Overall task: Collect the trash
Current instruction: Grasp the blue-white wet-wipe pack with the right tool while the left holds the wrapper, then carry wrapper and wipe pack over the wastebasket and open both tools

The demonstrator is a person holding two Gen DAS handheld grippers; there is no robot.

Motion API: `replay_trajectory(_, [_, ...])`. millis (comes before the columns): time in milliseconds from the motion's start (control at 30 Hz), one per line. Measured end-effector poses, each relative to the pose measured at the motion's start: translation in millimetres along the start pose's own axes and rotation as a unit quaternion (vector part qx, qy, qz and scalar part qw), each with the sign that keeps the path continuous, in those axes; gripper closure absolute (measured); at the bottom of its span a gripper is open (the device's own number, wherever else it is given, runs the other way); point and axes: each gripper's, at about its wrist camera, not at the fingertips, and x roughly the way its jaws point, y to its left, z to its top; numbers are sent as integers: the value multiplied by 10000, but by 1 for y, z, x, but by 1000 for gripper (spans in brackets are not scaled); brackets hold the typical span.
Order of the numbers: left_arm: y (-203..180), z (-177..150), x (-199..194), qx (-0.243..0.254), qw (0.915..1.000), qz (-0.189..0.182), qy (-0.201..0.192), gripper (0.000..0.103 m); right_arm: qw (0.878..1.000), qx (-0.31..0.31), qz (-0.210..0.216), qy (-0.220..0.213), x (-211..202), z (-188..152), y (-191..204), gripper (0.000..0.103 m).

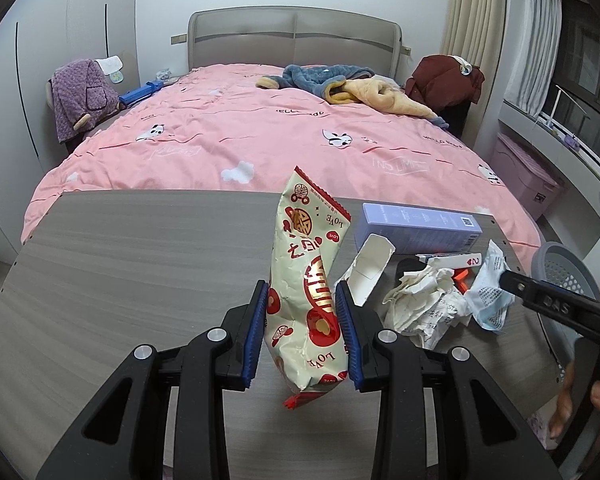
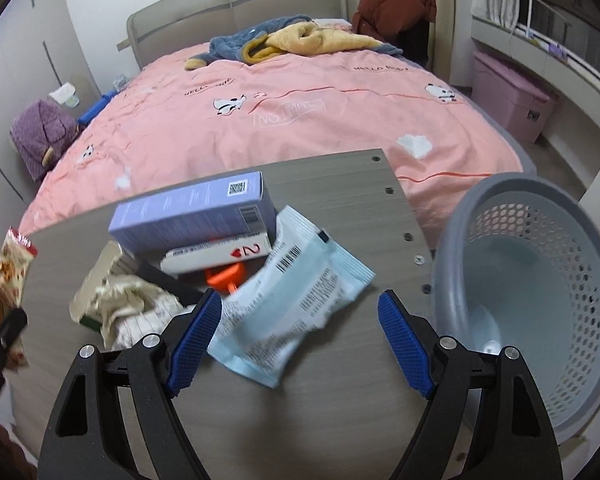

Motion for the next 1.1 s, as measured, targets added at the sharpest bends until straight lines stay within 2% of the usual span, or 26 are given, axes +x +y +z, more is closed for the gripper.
replay_trajectory(233, [-4, -2, 2, 41, 10000, -71, 43, 70, 9977, 564, 94, 358, 26, 1, 2, 25])
replay_trajectory(300, [-5, -2, 3, 50, 9999, -102, 64, 70, 9972, 594, 163, 416, 29, -1, 1, 33])
replay_trajectory(367, [-7, -3, 3, 60, 9999, -139, 72, 70, 9967, 614, 239, 476, 30, -2, 1, 50])
replay_trajectory(433, [-8, -4, 2, 69, 9998, -162, 70, 70, 9959, 634, 366, 525, 31, -2, 0, 54])
replay_trajectory(700, [-13, -4, 0, 102, 9997, -227, 77, 70, 9974, 475, 421, 345, 18, -6, 1, 57])
replay_trajectory(1100, [-40, -2, -11, 318, 9989, -356, -38, 70, 9990, 73, 273, -338, -37, -9, -12, 57])
